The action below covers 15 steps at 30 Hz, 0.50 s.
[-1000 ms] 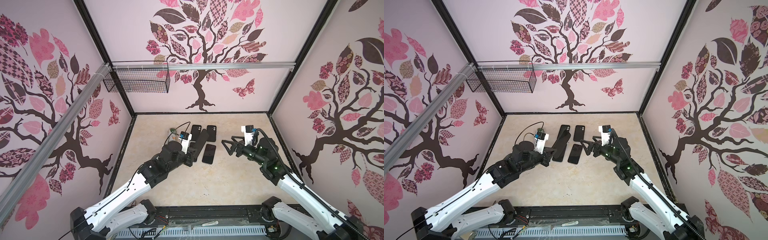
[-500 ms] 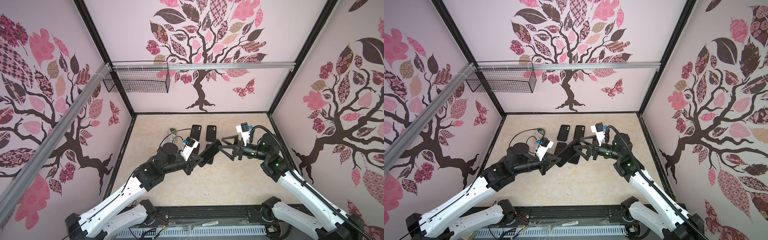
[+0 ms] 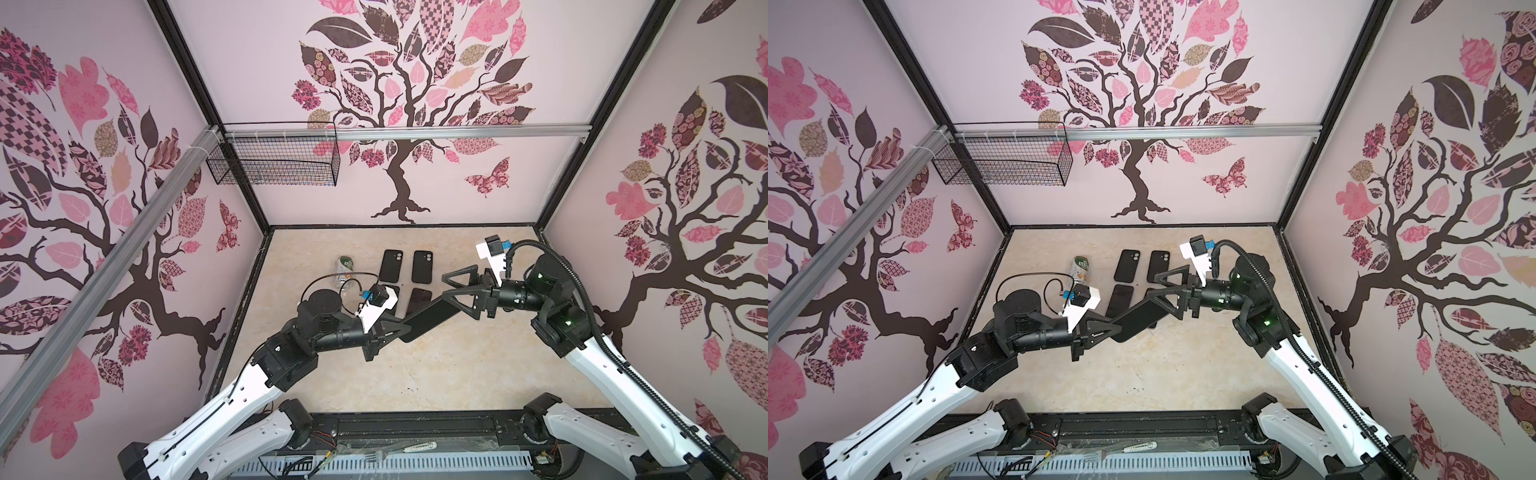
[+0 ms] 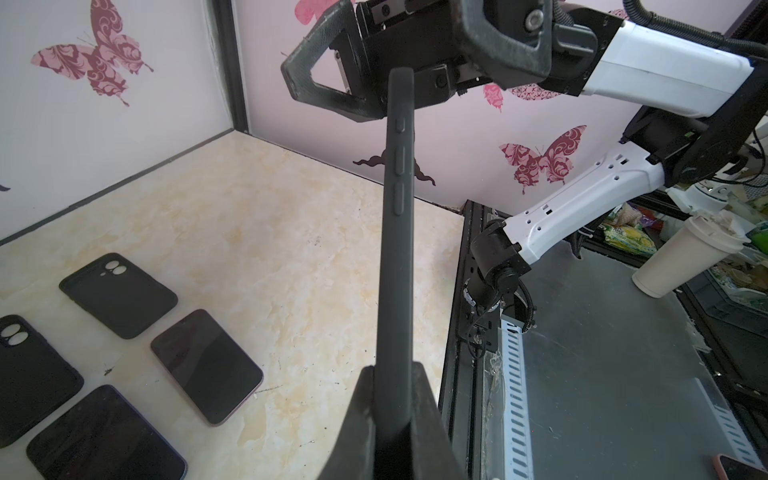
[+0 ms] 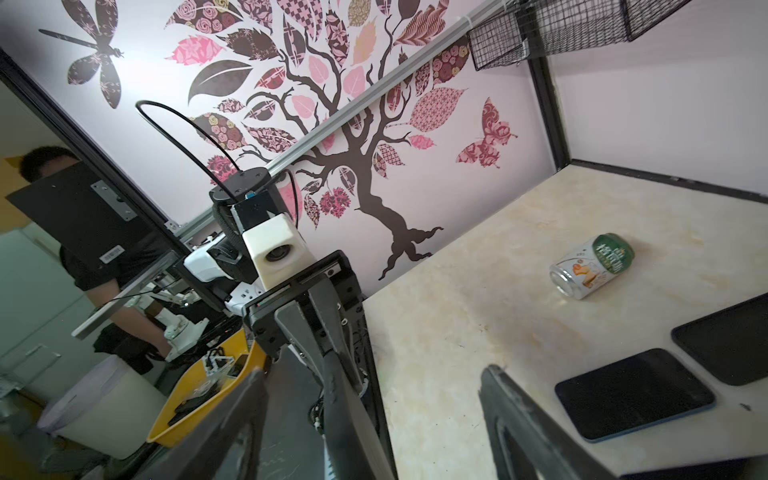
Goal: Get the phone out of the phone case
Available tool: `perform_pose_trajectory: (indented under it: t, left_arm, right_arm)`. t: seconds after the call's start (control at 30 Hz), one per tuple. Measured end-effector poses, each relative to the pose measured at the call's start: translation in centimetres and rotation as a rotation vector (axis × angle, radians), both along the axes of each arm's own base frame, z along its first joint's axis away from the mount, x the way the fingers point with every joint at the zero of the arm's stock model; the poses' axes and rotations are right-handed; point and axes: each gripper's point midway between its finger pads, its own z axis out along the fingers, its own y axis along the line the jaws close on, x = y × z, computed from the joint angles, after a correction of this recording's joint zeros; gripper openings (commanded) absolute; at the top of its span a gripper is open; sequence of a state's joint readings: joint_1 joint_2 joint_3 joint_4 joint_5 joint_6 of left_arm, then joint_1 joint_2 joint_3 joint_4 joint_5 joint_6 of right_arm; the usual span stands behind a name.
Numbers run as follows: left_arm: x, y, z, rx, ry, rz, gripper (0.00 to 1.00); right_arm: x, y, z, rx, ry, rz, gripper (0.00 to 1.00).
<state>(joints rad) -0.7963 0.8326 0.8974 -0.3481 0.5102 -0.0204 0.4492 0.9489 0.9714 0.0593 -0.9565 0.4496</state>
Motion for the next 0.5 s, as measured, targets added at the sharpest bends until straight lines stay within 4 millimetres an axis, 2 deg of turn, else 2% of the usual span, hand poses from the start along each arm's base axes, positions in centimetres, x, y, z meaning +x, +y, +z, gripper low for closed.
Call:
perform_pose_trajectory:
  t: [0.3, 0.5]
  left_arm:
    - [0.3, 0.0, -1.8, 0.069, 0.001, 0.000, 0.00]
    - [0.3, 0.0, -1.7, 0.069, -0.005, 0.000, 0.00]
  right_arm:
    - [-1.3, 0.1, -0.3, -0.027, 0.042, 0.073, 0.70]
    - [-1.0, 0.1, -1.0, -0.050, 0.076, 0.050, 0.70]
